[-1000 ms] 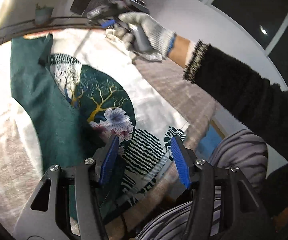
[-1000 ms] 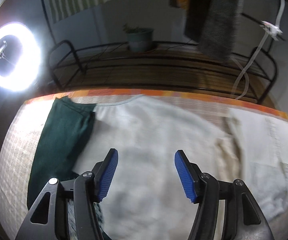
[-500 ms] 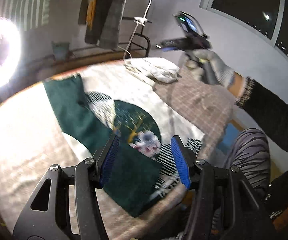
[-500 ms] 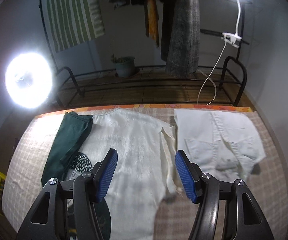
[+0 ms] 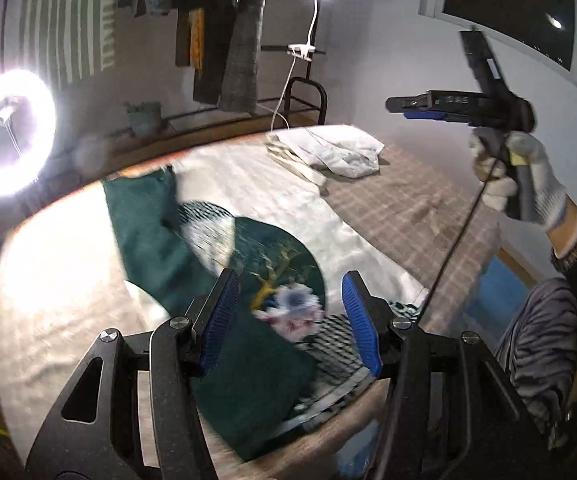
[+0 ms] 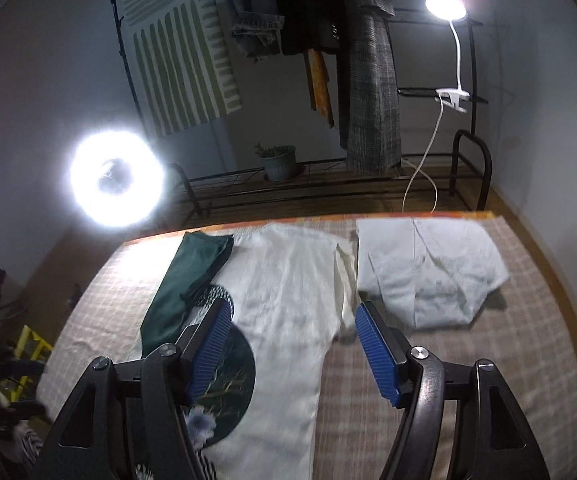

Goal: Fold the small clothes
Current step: 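Move both tools across to the cream side edge of the t-shirt, then close both tools on the cream side edge of the t-shirt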

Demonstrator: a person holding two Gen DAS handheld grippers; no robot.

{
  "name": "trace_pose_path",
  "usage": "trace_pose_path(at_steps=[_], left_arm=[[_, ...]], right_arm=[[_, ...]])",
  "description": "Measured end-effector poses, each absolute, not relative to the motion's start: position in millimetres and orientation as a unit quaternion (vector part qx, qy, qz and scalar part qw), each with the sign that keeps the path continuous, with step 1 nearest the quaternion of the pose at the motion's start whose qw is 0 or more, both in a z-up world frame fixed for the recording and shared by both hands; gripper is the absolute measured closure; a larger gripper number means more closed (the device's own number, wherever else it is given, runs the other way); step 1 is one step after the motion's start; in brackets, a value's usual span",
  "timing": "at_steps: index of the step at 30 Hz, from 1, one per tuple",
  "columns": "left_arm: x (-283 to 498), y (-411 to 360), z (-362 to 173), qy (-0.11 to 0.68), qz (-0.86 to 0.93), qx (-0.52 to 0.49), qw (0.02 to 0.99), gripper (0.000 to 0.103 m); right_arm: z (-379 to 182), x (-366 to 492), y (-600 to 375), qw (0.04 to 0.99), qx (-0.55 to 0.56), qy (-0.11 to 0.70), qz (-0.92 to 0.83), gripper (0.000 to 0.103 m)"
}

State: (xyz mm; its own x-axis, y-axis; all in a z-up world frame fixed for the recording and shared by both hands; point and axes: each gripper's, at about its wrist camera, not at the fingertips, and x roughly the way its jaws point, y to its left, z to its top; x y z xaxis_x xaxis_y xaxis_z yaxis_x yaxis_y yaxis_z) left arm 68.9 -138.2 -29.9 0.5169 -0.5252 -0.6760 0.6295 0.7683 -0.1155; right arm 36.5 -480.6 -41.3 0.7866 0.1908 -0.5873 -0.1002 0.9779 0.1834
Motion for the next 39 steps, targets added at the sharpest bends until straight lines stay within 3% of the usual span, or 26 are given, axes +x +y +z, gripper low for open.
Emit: trace_pose_path(at_steps=[8, 13, 19, 28, 29, 32, 33, 39], left_arm=[[55.3, -231.2, -114.1, 0.391, -0.335, 0.141, 0.845, 0.048], [49.8, -285.2, -151.6, 0.422, -0.371, 0.128, 0.817, 0.048], [39.2, -328.7, -172.4, 0.447, -0.401, 0.106, 0.793, 0.045], [26.2, -357.8, -185.5, 0.441, -0.38, 0.163, 0.796, 0.045], [25.6, -359.2, -186.1, 0.439, -0.377, 0.169, 0.798, 0.047], [27.7, -359.4, -186.4, 0.432, -0.364, 0.169, 0.808, 0.09], [32.0, -355.8, -185.2, 0.438, -0.363, 0.151, 0.808, 0.096], [45.1, -327.7, -173.3, 0.451, -0.356, 0.059, 0.816, 0.1]], right_arm=[[-75.4, 14.3, -539.1, 0.934, 0.129, 0.324, 0.08, 0.036], [-83.5, 8.3, -574.7, 0.931, 0.168, 0.319, 0.063, 0.036], [-115.1, 23.2, -604.9, 0.908, 0.23, 0.345, 0.059, 0.036], [-162.4, 74.9, -607.2, 0.873, 0.302, 0.374, 0.087, 0.036], [-166.4, 82.3, -604.6, 0.87, 0.303, 0.378, 0.088, 0.036], [-179.0, 109.1, -594.4, 0.866, 0.298, 0.392, 0.089, 0.036], [-184.8, 121.0, -589.8, 0.863, 0.297, 0.399, 0.092, 0.036], [-216.7, 174.7, -564.6, 0.844, 0.308, 0.429, 0.096, 0.038]])
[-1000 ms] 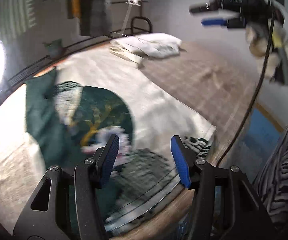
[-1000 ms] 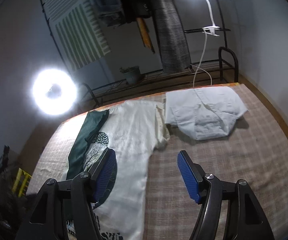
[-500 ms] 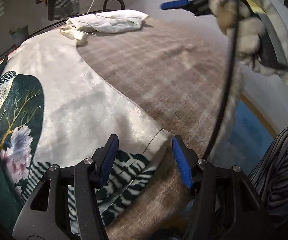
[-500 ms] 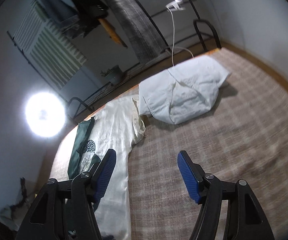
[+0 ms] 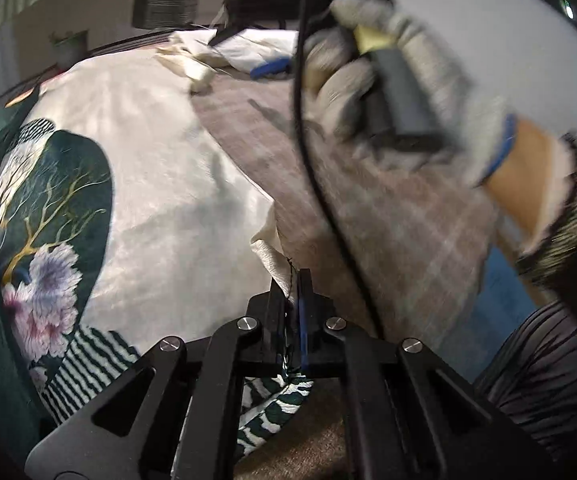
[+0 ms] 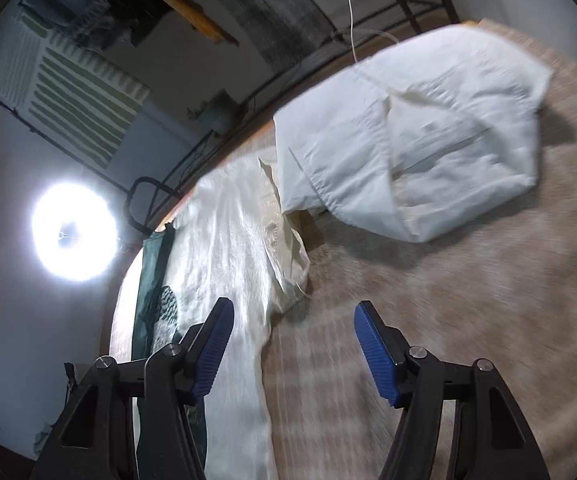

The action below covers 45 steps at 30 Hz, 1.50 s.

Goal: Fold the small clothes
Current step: 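Close both tools on the cream side edge of the t-shirt, then fold the cream side over onto the green fold and open both tools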

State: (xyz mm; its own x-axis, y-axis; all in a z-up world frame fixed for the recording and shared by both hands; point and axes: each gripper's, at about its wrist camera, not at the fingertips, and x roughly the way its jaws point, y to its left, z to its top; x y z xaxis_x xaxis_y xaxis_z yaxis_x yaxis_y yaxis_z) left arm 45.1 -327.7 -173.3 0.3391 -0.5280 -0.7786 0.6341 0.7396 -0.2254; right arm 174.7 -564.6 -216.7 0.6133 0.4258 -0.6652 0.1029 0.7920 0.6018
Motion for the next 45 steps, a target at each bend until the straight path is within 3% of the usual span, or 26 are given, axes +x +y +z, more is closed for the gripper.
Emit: trace_pose_path(at_steps=[5, 7, 8, 10, 11, 12, 28, 45], left_arm=[[45.1, -316.6, -170.4, 0.455, -0.35, 0.023, 0.818, 0.101], [41.0, -314.1, -170.9, 0.457, -0.351, 0.014, 0.818, 0.101], [38.7, -312.9, -171.5, 0.458, -0.35, 0.011, 0.817, 0.101], [33.8, -309.5, -171.4, 0.459, -0.349, 0.001, 0.817, 0.101], [31.1, -308.2, -171.0, 0.46, -0.349, -0.003, 0.817, 0.101], [29.2, -305.7, -170.6, 0.46, -0.348, -0.009, 0.817, 0.101], [21.7, -212.6, -149.1, 0.455, -0.33, -0.12, 0.818, 0.101], [20.7, -111.8, -151.6, 0.452, -0.258, -0.196, 0.831, 0.101]], right_arm=[[-231.6, 205.1, -543.9, 0.844, 0.278, 0.449, 0.089, 0.046], [-231.0, 215.8, -540.8, 0.845, 0.271, 0.452, 0.086, 0.057], [-232.0, 220.4, -540.5, 0.844, 0.272, 0.455, 0.084, 0.071], [-233.9, 227.8, -539.7, 0.844, 0.273, 0.455, 0.078, 0.084], [-233.8, 230.3, -538.0, 0.845, 0.272, 0.455, 0.077, 0.096], [-232.3, 232.0, -536.0, 0.848, 0.267, 0.453, 0.071, 0.099], [-162.1, 248.6, -441.3, 0.886, 0.194, 0.407, 0.107, 0.103], [-163.9, 272.7, -271.5, 0.884, 0.069, 0.431, 0.169, 0.103]])
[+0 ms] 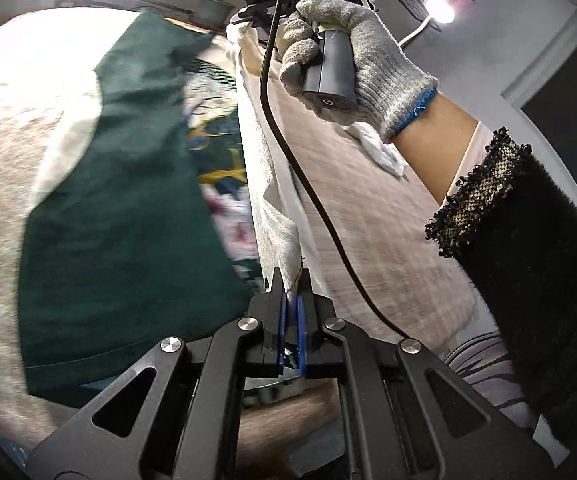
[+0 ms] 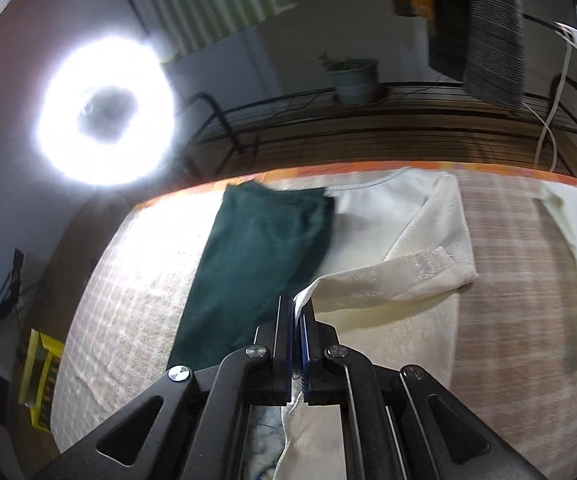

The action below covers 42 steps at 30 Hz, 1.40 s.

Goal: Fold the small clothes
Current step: 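Fold the cream side over onto the green fold and open both tools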

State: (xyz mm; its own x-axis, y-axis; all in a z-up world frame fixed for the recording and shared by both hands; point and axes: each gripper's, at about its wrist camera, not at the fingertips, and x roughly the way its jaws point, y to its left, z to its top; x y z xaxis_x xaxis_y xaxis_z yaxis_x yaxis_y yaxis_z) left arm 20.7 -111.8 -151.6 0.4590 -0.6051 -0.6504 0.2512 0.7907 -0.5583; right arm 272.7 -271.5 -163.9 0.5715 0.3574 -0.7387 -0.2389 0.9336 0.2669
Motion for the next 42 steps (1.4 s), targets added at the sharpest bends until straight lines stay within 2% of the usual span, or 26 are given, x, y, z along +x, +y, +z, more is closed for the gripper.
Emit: trace_pose_path(at_steps=[10, 13, 14, 15, 16, 17, 18, 20, 23, 27, 32, 35, 40, 41, 42], left_arm=[[23.7, -91.8, -160.9, 0.46, -0.224, -0.177, 0.841, 0.101], [22.3, -92.1, -158.3, 0.467, -0.225, -0.158, 0.841, 0.101], [21.7, -91.2, -155.9, 0.466, -0.224, -0.151, 0.843, 0.097], [21.4, -89.8, -152.1, 0.464, -0.224, -0.144, 0.845, 0.086], [20.4, -87.5, -148.3, 0.463, -0.227, -0.14, 0.845, 0.077], [17.4, -84.7, -144.8, 0.461, -0.23, -0.137, 0.846, 0.059], [13.4, -80.0, -139.0, 0.457, -0.23, -0.132, 0.849, 0.051], [5.6, -72.0, -129.8, 0.449, -0.232, -0.123, 0.854, 0.051], [-0.5, -51.8, -116.3, 0.443, -0.227, -0.117, 0.86, 0.051], [10.9, -25.3, -100.5, 0.43, -0.209, -0.117, 0.87, 0.051], [37.4, -0.2, -80.7, 0.387, -0.174, -0.097, 0.9, 0.051], [48.1, 11.4, -80.5, 0.363, -0.153, -0.106, 0.913, 0.051], [64.2, 20.6, -101.6, 0.395, -0.148, -0.128, 0.898, 0.051], [64.0, 19.1, -101.4, 0.395, -0.149, -0.123, 0.898, 0.051], [63.8, 17.5, -100.9, 0.393, -0.148, -0.113, 0.901, 0.051]], right_arm=[[-205.6, 282.0, -214.4, 0.863, 0.012, 0.472, 0.179, 0.103], [-213.7, 283.7, -211.8, 0.852, 0.011, 0.488, 0.187, 0.095], [-213.9, 283.7, -214.8, 0.845, 0.021, 0.495, 0.199, 0.083], [-212.7, 284.4, -217.4, 0.841, 0.029, 0.498, 0.21, 0.069], [-208.0, 283.4, -223.7, 0.837, 0.041, 0.497, 0.226, 0.068], [-200.4, 282.3, -232.6, 0.835, 0.053, 0.492, 0.24, 0.068], [-191.7, 281.4, -245.0, 0.836, 0.068, 0.484, 0.249, 0.068], [-175.2, 280.1, -269.3, 0.842, 0.1, 0.464, 0.257, 0.068], [-159.3, 284.0, -325.7, 0.86, 0.159, 0.437, 0.211, 0.062], [-172.9, 296.9, -380.7, 0.848, 0.243, 0.447, 0.149, 0.062], [-195.4, 316.0, -387.7, 0.825, 0.289, 0.471, 0.118, 0.061], [-204.3, 330.2, -373.4, 0.825, 0.266, 0.492, 0.082, 0.046], [-221.3, 351.7, -355.3, 0.829, 0.211, 0.516, 0.034, 0.047], [-224.7, 354.9, -353.2, 0.83, 0.199, 0.52, 0.028, 0.051], [-222.4, 355.9, -351.4, 0.839, 0.182, 0.512, 0.018, 0.059]])
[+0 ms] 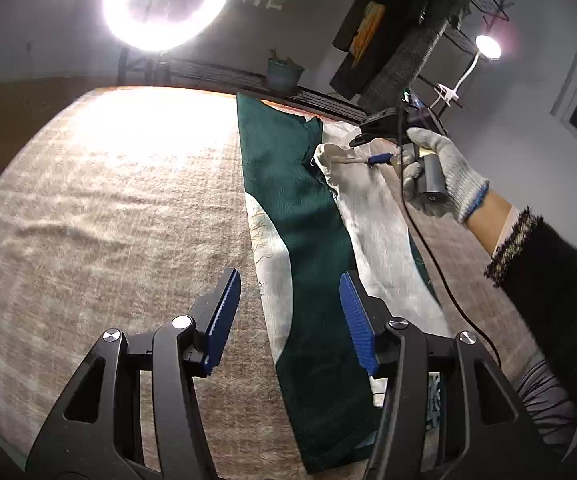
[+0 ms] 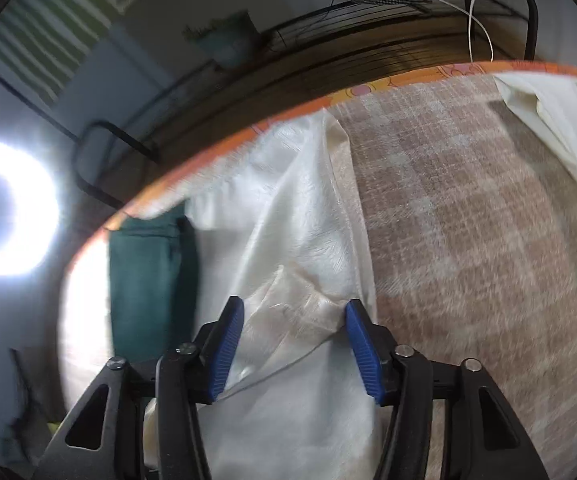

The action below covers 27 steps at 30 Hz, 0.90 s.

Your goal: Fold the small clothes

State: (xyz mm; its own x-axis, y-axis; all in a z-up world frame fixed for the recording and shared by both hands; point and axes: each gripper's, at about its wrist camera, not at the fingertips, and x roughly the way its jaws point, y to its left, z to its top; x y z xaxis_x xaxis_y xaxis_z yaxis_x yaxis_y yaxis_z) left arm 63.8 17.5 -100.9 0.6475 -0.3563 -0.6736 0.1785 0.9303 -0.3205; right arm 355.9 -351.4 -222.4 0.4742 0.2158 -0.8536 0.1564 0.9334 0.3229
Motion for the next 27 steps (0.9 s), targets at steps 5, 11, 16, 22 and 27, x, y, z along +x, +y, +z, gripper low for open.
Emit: trace_pose_path(at_steps=[5, 11, 16, 22, 27], left_arm=[[69.3, 17.1, -101.1, 0.393, -0.155, -0.121, 0.898, 0.051], [70.5, 15.7, -100.7, 0.392, -0.173, -0.13, 0.894, 0.051], [72.4, 16.9, -100.6, 0.397, -0.182, -0.144, 0.888, 0.051], [74.0, 16.4, -100.4, 0.398, -0.189, -0.149, 0.885, 0.051], [74.2, 15.8, -100.7, 0.4, -0.191, -0.148, 0.884, 0.051]], right_arm=[[-207.3, 358.4, -354.0, 0.851, 0.152, 0.501, 0.029, 0.103], [-167.6, 353.5, -334.4, 0.879, 0.1, 0.462, 0.065, 0.103], [-164.1, 366.4, -318.7, 0.866, 0.079, 0.491, 0.06, 0.073], [-191.8, 382.2, -308.3, 0.857, 0.044, 0.512, 0.041, 0.064], [-209.8, 382.9, -304.5, 0.853, 0.005, 0.521, 0.033, 0.096]])
